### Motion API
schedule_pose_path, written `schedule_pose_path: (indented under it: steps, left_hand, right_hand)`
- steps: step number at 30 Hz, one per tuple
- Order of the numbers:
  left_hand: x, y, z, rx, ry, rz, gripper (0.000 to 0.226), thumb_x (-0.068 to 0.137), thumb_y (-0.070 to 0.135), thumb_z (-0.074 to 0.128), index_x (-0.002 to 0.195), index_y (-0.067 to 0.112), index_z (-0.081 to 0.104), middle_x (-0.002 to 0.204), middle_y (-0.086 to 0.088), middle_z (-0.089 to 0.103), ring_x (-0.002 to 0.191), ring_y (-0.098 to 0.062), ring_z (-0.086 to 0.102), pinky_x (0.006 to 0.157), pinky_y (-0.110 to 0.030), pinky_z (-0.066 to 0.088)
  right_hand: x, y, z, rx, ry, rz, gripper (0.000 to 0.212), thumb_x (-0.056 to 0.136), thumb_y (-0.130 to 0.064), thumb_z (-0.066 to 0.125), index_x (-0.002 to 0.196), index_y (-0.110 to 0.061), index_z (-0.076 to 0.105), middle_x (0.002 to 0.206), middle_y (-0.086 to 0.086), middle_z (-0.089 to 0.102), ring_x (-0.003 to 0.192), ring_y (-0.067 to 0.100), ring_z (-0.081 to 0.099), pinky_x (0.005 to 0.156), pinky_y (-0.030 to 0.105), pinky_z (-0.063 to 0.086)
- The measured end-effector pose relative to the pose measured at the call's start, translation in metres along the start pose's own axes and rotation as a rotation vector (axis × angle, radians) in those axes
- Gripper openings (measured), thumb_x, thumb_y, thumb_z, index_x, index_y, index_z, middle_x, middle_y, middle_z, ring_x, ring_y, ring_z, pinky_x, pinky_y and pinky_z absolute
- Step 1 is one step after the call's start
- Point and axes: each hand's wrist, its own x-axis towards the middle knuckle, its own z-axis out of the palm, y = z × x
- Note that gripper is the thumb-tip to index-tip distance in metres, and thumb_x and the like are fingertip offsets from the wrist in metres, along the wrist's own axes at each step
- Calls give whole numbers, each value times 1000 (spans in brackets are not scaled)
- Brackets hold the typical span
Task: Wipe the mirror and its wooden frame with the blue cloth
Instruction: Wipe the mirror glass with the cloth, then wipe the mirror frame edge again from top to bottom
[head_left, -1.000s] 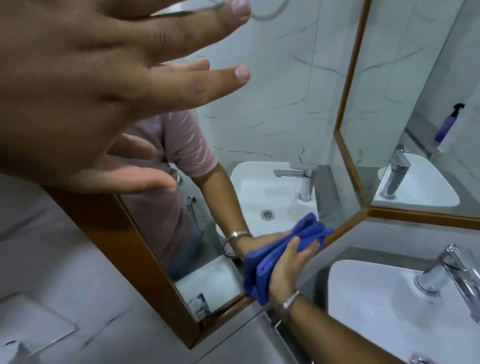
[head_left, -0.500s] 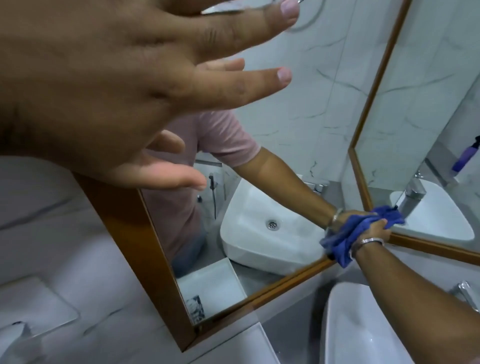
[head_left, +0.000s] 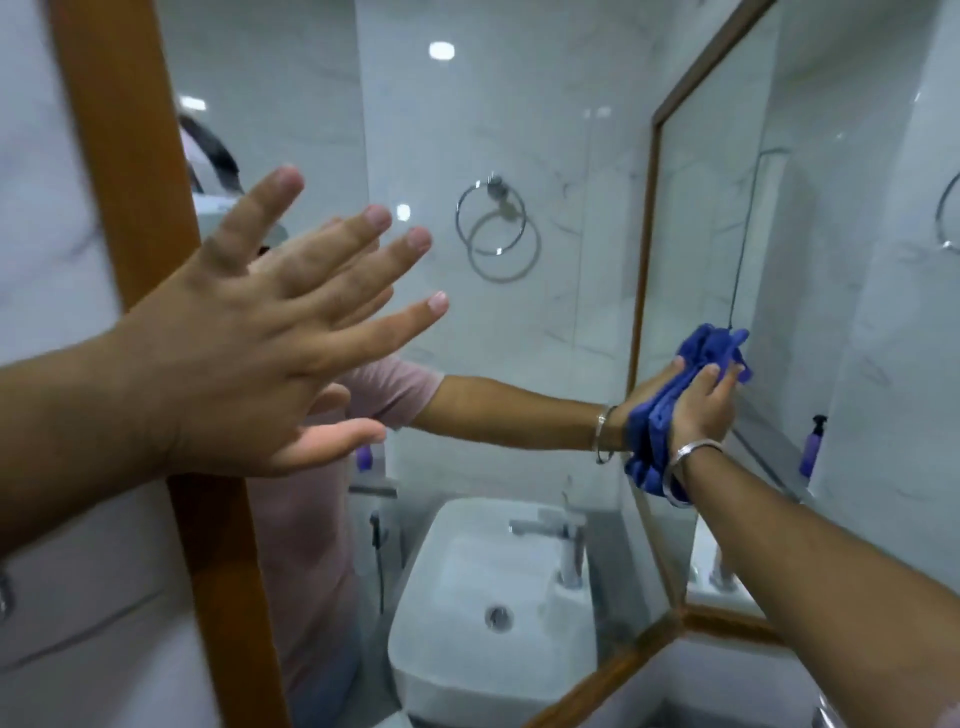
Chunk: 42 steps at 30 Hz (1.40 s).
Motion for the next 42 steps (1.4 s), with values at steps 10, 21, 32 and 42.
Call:
schedule_pose_path:
  steps: [10, 21, 32, 42]
  left_hand:
    - [77, -130, -20, 293, 167, -154, 93, 84, 76, 35, 158, 22, 23, 166, -17, 18, 152, -39, 17, 120, -66, 3]
    - [93, -188, 4, 242, 33, -391, 111, 67, 84, 48, 158, 27, 21, 168, -9, 15, 153, -37, 14, 116, -71, 12]
    - [91, -141, -56, 233, -10, -527, 97, 88, 78, 17, 155, 7, 23, 163, -20, 20, 151, -38, 17, 117, -69, 17]
    - [6, -138, -81, 219, -218, -499, 90, 93, 69, 22, 148, 1, 38, 156, -21, 35, 143, -39, 35, 111, -63, 24]
  right_hand:
    - [96, -195, 18, 81, -17, -432, 47, 96, -42, 28, 138, -24, 38, 149, 10, 36, 133, 34, 43, 105, 49, 41]
    - [171, -358, 35, 31, -2, -485, 55, 100, -37, 27, 148, -11, 24, 159, 10, 21, 146, 28, 16, 118, 44, 21]
    - [82, -361, 38, 176, -27, -551, 50, 100, -33, 28, 144, -10, 29, 153, 20, 28, 139, 37, 33, 115, 46, 28]
    - [-171, -428, 40, 150, -306, -1167, 55, 100, -37, 30, 151, -19, 19, 162, 3, 13, 149, 21, 4, 122, 34, 1]
